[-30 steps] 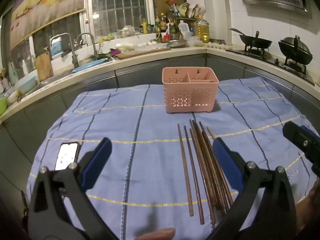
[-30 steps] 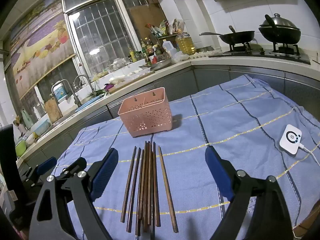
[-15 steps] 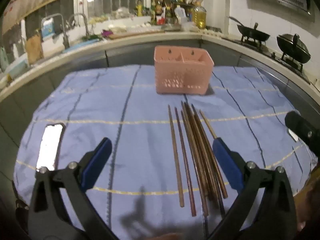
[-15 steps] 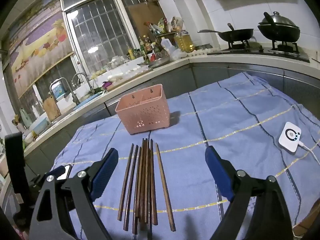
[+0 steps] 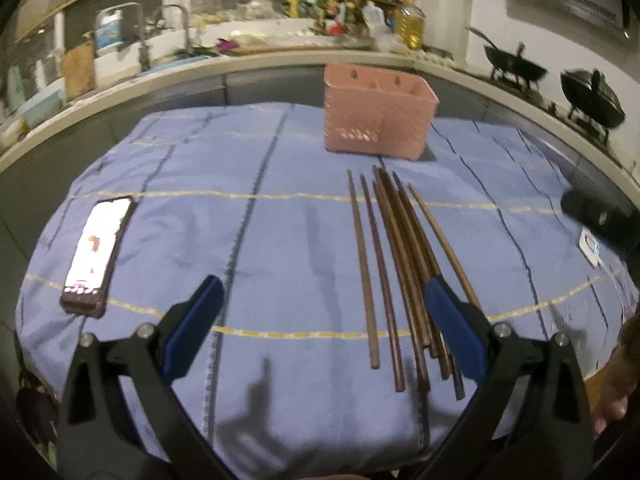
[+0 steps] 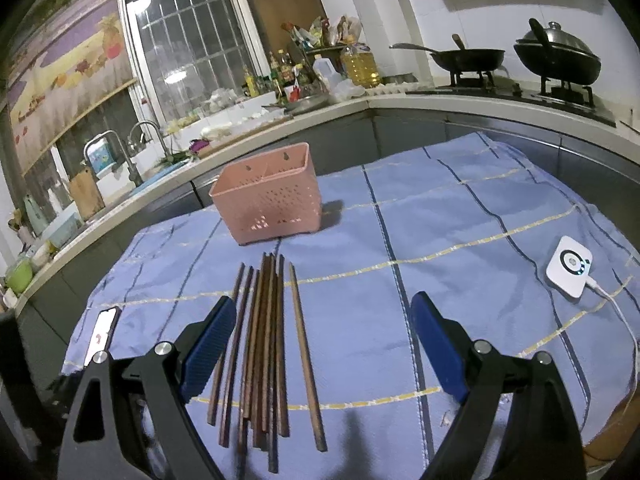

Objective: Organize utensils

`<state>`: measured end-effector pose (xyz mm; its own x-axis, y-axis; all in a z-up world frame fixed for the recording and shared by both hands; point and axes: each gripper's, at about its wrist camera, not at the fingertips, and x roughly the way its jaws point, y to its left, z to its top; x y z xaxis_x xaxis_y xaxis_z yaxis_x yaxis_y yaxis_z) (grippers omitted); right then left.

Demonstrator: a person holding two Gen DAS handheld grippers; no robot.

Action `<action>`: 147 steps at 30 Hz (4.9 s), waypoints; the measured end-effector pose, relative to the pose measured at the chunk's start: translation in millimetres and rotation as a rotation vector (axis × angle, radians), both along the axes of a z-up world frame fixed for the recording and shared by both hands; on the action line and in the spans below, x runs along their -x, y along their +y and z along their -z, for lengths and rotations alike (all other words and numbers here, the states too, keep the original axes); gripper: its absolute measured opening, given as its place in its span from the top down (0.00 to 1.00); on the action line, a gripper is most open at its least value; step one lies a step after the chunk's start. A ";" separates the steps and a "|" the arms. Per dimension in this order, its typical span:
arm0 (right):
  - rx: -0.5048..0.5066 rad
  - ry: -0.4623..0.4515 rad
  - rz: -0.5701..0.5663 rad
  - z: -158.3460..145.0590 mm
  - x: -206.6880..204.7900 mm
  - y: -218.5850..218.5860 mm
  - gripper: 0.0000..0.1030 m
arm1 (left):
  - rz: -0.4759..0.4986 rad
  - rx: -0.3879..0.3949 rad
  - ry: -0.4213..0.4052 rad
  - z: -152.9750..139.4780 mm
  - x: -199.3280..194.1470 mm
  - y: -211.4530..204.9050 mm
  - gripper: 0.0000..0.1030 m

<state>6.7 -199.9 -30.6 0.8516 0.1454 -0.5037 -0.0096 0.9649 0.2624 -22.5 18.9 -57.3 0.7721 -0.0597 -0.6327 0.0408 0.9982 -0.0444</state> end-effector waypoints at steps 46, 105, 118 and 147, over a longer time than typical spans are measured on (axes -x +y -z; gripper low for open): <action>0.068 0.022 0.069 0.9 20.0 -11.9 0.11 | -0.046 -0.019 -0.148 -32.8 45.1 -1.5 0.06; 0.179 0.181 0.179 40.5 -14.5 -35.5 0.11 | -0.050 -0.057 0.007 -5.4 9.1 -8.9 0.06; 0.168 0.198 0.231 47.3 -18.7 -56.3 0.11 | -0.033 -0.075 0.015 -2.6 2.9 -16.4 0.06; 0.128 0.321 -0.304 84.6 -39.5 25.8 0.80 | 0.108 -0.049 0.310 56.0 -71.8 -16.2 0.47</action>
<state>46.2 -174.2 -115.3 0.5779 0.2835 -0.7652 -0.2345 0.9559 0.1770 49.3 2.6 -113.3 0.5331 -0.0940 -0.8408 0.1383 0.9901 -0.0231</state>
